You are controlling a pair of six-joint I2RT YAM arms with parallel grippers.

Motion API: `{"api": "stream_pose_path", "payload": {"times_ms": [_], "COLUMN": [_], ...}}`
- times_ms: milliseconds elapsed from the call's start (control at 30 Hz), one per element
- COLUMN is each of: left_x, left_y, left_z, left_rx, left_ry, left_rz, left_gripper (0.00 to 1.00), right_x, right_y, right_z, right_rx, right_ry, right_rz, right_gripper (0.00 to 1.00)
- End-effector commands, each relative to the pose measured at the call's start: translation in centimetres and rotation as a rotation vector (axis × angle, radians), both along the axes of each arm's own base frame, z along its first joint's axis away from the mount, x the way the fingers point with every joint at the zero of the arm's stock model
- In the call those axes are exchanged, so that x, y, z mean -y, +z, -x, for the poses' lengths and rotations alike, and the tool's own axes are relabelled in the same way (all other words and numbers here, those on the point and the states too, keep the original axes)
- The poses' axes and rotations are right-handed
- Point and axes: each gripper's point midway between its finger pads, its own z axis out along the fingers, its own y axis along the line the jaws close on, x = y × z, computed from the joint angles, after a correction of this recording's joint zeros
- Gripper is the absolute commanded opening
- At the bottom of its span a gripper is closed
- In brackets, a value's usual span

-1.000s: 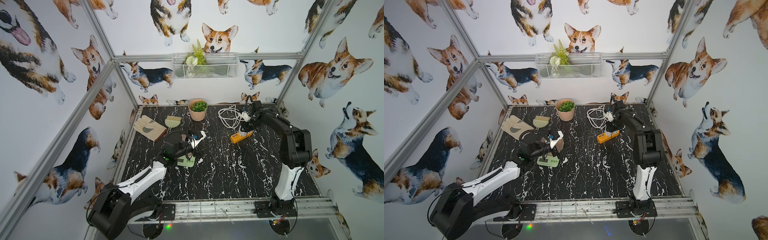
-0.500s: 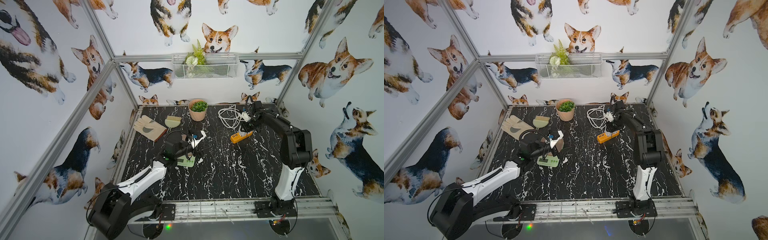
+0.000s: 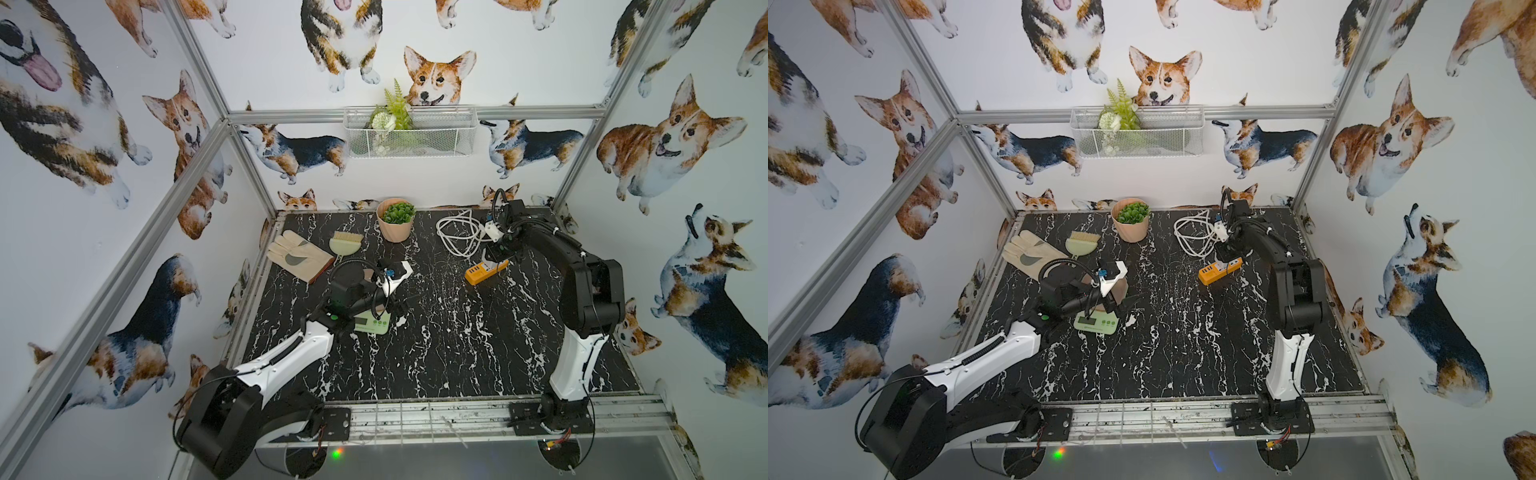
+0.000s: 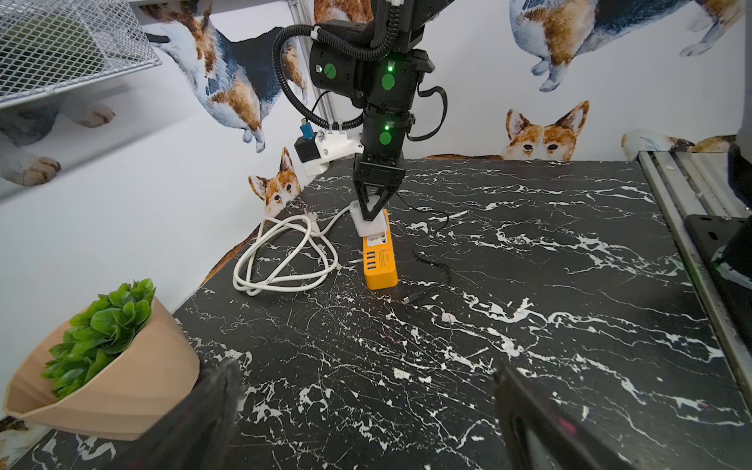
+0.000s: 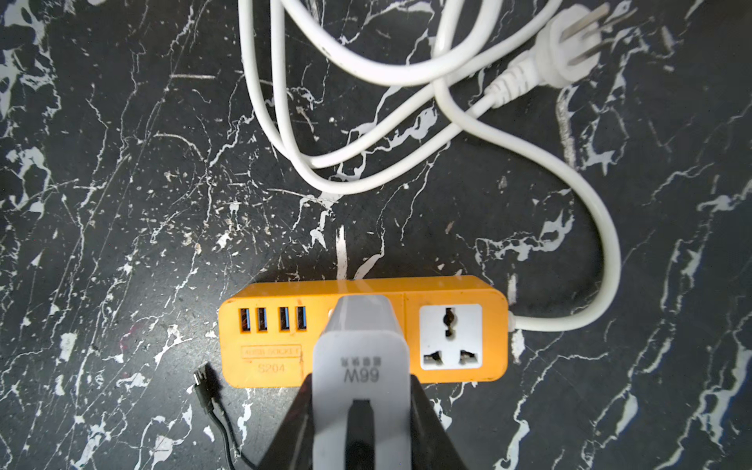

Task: Charge the electronic scale
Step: Insert the plug into the socket.

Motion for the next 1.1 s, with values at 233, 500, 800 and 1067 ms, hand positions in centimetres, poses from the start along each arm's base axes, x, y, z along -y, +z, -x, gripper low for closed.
{"api": "stream_pose_path", "payload": {"times_ms": [233,500,800,1067], "left_x": [0.4,0.4,0.5,0.5], "left_y": [0.6,0.5,0.6,0.6], "left_z": [0.1,0.1,0.1,0.2], "left_rx": [0.002,-0.005,-0.012,-0.017], "left_ry": [-0.025,-0.026,-0.032,-0.033], "left_rz": [0.010,0.011,0.016,0.020], "left_gripper": [1.00,1.00,1.00,1.00], "right_x": [-0.4,-0.1,0.0,-0.2], "right_y": [0.2,-1.5,-1.9,-2.3], "right_z": [0.3,1.1,0.6,0.8], "right_rx": [0.006,-0.043,-0.030,-0.029], "right_ry": [0.052,0.059,0.058,0.076], "right_rz": [-0.030,-0.024,-0.050,-0.064], "right_gripper": [0.14,0.14,0.14,0.14]}}
